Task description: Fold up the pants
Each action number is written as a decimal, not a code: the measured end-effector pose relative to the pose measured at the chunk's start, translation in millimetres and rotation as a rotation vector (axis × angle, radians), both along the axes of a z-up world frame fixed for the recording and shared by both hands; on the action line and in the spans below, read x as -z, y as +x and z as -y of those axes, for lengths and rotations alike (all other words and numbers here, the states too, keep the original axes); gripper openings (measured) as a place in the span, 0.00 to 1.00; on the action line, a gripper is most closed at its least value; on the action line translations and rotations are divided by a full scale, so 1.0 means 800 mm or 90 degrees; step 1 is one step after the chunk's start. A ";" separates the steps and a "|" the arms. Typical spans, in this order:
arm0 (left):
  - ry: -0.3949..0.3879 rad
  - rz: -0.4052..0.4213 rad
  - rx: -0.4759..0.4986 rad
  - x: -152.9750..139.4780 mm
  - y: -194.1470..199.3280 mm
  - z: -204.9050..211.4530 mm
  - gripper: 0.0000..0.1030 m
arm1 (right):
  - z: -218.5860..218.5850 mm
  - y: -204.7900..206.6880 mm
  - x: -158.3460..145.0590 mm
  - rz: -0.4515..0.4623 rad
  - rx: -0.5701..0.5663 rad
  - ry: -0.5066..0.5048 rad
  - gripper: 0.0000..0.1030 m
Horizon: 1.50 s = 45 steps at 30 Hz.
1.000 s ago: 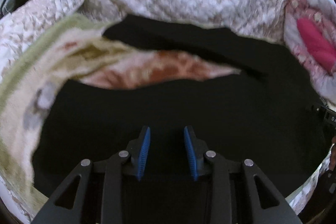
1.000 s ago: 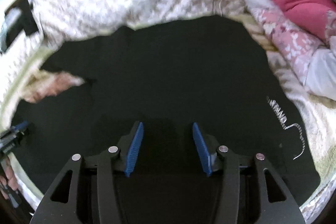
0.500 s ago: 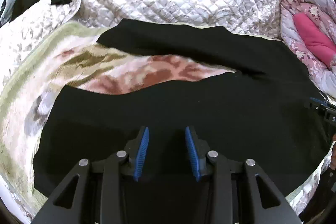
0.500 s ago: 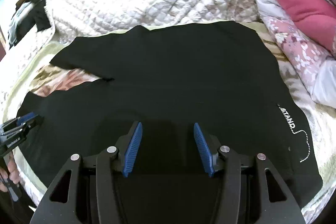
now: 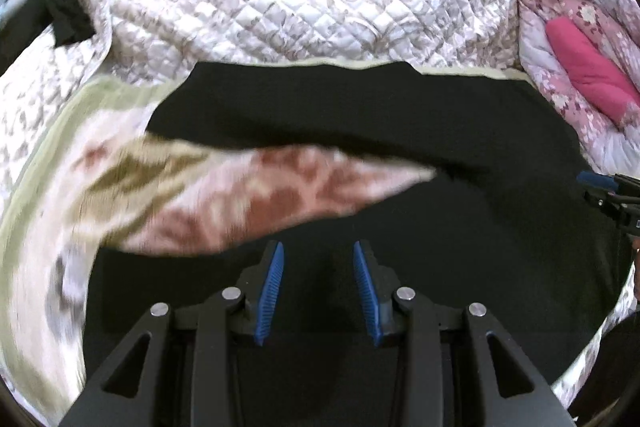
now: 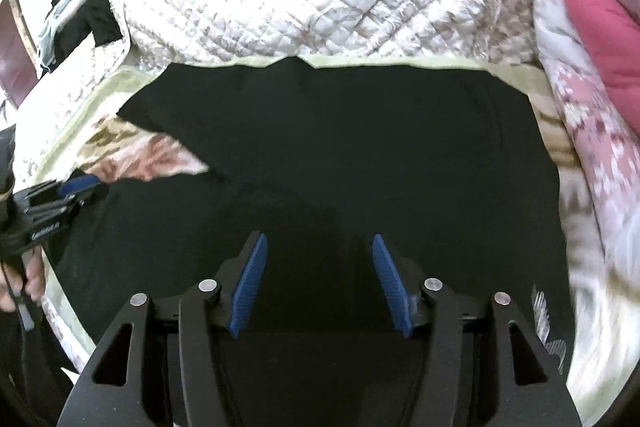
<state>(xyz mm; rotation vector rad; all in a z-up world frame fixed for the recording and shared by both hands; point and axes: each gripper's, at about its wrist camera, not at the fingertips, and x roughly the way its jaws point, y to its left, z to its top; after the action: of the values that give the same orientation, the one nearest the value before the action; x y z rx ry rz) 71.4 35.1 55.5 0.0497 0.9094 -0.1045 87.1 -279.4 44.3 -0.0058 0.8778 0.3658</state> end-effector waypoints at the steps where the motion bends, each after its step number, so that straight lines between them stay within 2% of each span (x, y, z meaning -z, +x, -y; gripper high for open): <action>1: 0.002 0.001 0.003 -0.003 0.013 -0.002 0.38 | 0.006 0.014 -0.002 -0.001 -0.006 -0.005 0.54; 4: 0.012 0.009 0.003 -0.010 0.050 -0.011 0.38 | 0.022 0.049 -0.007 0.005 -0.015 -0.026 0.55; 6: 0.014 0.009 -0.003 -0.014 0.080 -0.019 0.44 | 0.032 0.070 -0.009 0.010 -0.023 -0.037 0.55; 9: 0.025 0.016 -0.014 -0.016 0.123 -0.029 0.49 | 0.046 0.111 -0.018 0.011 -0.026 -0.063 0.61; 16: 0.024 0.006 -0.028 0.003 0.222 -0.029 0.55 | 0.059 0.216 -0.025 0.006 -0.045 -0.090 0.63; 23: -0.002 -0.013 -0.012 0.037 0.276 -0.001 0.61 | 0.041 0.284 0.002 -0.025 -0.079 -0.120 0.63; 24: -0.003 -0.018 -0.007 0.043 0.279 0.004 0.63 | 0.038 0.290 0.009 -0.037 -0.087 -0.128 0.66; 26: 0.001 -0.027 0.008 0.057 0.283 0.015 0.74 | 0.030 0.293 0.018 -0.043 -0.108 -0.145 0.72; 27: 0.009 -0.028 0.015 0.062 0.285 0.020 0.75 | 0.028 0.293 0.019 -0.042 -0.110 -0.151 0.71; 28: 0.024 -0.024 0.019 0.065 0.285 0.024 0.76 | 0.027 0.292 0.018 -0.043 -0.107 -0.154 0.64; 29: 0.040 -0.020 0.021 0.066 0.284 0.028 0.72 | 0.027 0.289 0.016 -0.042 -0.107 -0.153 0.54; 30: 0.047 -0.019 0.027 0.066 0.282 0.032 0.66 | 0.026 0.285 0.012 -0.031 -0.110 -0.155 0.16; 31: 0.051 -0.013 0.035 0.065 0.279 0.037 0.49 | 0.025 0.282 0.010 -0.038 -0.123 -0.140 0.06; 32: 0.058 -0.007 0.042 0.064 0.275 0.043 0.35 | 0.021 0.275 0.008 -0.027 -0.119 -0.157 0.06; 33: 0.078 -0.001 0.049 0.063 0.270 0.052 0.26 | 0.016 0.268 0.006 -0.016 -0.124 -0.177 0.06; 34: 0.092 0.005 0.057 0.062 0.266 0.060 0.09 | 0.012 0.259 0.002 -0.006 -0.124 -0.189 0.05; 35: 0.105 0.012 0.058 0.058 0.261 0.067 0.04 | 0.011 0.251 -0.004 0.004 -0.120 -0.187 0.05; 36: 0.108 0.017 0.052 0.053 0.257 0.070 0.04 | 0.013 0.243 -0.013 0.014 -0.118 -0.178 0.05; 40: 0.053 0.055 0.026 0.018 0.225 0.050 0.04 | 0.028 0.187 -0.069 0.075 -0.106 -0.120 0.05; 43: 0.009 0.080 0.012 -0.010 0.179 0.037 0.04 | 0.039 0.123 -0.103 0.117 -0.108 -0.073 0.05; 45: -0.014 0.099 0.011 -0.027 0.139 0.030 0.04 | 0.037 0.089 -0.111 0.130 -0.108 -0.055 0.05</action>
<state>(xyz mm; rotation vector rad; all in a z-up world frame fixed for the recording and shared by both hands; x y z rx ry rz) 182.4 11.2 77.1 0.0446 0.7521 -0.1243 158.6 -309.0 133.3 -0.1959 0.6917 0.4766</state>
